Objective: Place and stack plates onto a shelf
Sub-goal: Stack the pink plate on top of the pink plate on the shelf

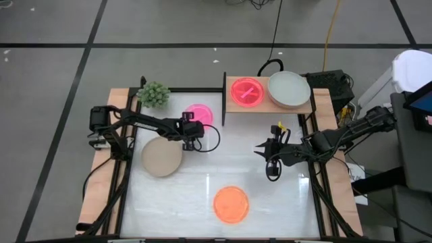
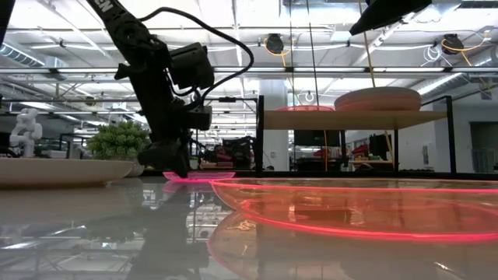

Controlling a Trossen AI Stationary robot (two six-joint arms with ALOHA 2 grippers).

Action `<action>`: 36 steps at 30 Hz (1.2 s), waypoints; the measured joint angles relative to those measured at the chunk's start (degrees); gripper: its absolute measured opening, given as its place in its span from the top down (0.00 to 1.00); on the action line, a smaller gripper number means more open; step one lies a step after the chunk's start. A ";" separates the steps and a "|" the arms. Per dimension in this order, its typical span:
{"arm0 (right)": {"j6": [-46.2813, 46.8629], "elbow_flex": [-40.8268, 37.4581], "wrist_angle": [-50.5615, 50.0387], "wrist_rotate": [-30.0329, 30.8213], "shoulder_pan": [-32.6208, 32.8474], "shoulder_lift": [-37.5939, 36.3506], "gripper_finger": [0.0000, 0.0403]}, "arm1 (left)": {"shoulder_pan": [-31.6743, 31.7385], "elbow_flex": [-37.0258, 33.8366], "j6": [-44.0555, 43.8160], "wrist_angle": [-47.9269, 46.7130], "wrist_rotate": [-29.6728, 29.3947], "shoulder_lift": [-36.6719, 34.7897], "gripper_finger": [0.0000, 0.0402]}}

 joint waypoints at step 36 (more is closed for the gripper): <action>0.00 0.00 0.02 -0.04 0.00 -0.02 0.81 | 1.60 0.07 3.49 0.97 -0.83 2.17 0.88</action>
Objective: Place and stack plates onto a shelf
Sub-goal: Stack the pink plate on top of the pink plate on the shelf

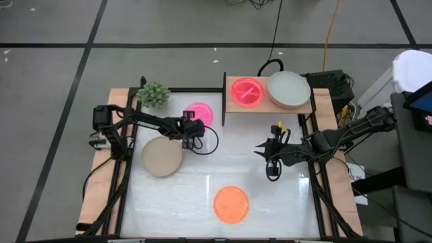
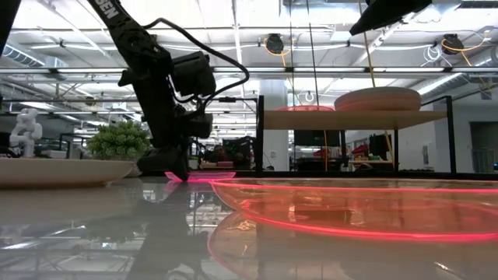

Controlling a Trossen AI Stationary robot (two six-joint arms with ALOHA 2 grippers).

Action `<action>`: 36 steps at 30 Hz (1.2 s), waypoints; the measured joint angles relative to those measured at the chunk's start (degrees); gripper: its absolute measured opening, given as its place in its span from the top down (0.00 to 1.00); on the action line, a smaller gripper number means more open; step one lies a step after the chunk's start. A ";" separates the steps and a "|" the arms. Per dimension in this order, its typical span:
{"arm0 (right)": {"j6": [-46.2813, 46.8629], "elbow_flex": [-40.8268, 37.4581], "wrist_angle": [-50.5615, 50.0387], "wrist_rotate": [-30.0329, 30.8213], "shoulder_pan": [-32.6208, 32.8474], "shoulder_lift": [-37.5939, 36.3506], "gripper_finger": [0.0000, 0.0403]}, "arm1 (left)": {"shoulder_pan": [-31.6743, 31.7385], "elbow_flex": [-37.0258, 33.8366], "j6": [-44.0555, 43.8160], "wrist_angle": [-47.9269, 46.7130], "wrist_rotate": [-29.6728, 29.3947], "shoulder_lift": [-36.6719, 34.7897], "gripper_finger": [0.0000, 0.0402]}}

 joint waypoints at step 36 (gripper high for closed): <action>5.76 0.00 -0.87 -2.51 5.56 -6.23 0.81 | -5.81 23.33 10.78 -19.04 -5.63 -17.73 0.99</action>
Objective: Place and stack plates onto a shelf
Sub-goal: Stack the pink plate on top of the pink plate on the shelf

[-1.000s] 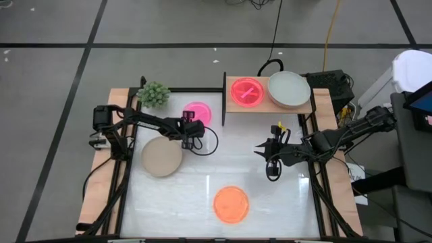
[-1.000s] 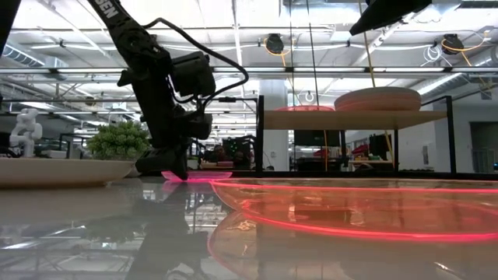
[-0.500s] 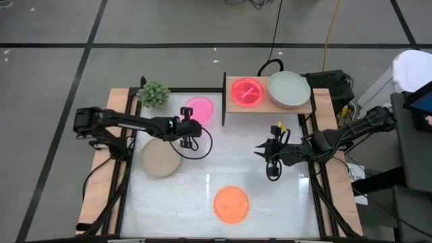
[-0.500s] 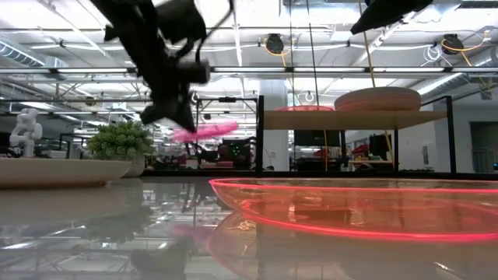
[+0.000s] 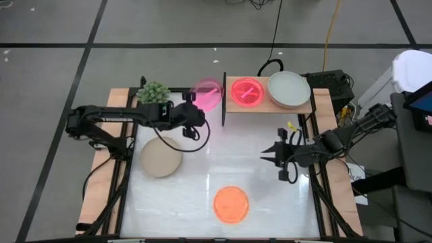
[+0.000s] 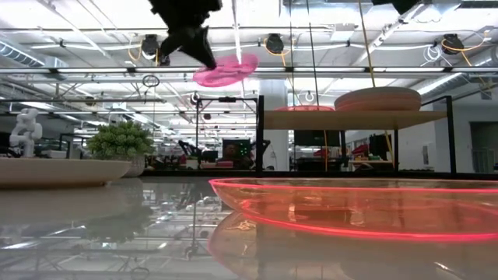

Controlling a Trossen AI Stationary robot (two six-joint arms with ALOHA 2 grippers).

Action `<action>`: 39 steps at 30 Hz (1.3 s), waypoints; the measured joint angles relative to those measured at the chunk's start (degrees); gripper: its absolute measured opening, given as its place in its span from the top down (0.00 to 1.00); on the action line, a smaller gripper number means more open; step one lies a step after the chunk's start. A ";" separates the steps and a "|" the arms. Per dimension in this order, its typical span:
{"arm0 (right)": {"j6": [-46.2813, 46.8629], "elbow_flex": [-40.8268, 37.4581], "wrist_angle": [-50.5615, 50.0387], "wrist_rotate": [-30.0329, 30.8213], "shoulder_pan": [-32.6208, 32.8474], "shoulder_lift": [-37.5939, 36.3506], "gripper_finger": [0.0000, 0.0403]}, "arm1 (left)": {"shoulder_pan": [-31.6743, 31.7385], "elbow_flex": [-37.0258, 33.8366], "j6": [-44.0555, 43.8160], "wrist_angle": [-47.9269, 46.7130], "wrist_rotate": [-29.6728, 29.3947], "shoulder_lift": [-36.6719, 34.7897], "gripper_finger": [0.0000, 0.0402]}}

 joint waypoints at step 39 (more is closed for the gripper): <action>3.84 0.00 -3.94 -0.48 5.46 -1.83 0.81 | 3.51 37.48 14.89 -2.48 4.16 22.59 0.99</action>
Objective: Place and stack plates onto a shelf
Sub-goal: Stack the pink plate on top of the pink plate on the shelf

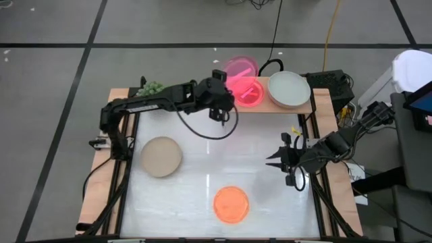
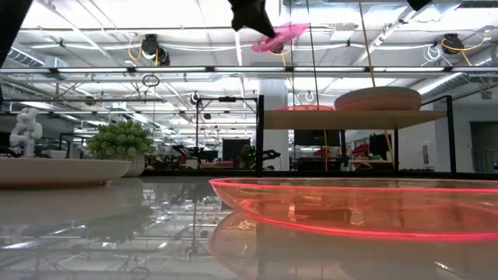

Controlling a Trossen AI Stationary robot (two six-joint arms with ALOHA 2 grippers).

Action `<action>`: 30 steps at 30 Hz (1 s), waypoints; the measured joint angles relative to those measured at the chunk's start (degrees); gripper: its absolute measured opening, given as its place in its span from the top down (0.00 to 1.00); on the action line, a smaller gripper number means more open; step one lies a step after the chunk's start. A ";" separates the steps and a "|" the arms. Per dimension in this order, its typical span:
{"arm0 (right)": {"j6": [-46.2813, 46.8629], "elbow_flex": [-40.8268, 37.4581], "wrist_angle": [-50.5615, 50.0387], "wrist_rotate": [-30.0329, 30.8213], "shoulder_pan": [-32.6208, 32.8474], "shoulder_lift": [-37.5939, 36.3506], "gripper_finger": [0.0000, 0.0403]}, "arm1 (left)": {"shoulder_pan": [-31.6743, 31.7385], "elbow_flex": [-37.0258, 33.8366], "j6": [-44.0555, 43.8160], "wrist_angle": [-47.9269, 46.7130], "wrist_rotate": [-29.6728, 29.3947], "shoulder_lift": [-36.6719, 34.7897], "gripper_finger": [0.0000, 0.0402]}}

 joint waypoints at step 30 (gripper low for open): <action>1.42 0.00 0.09 0.46 4.74 -1.05 0.81 | 2.57 2.94 -2.17 7.53 7.16 13.54 0.99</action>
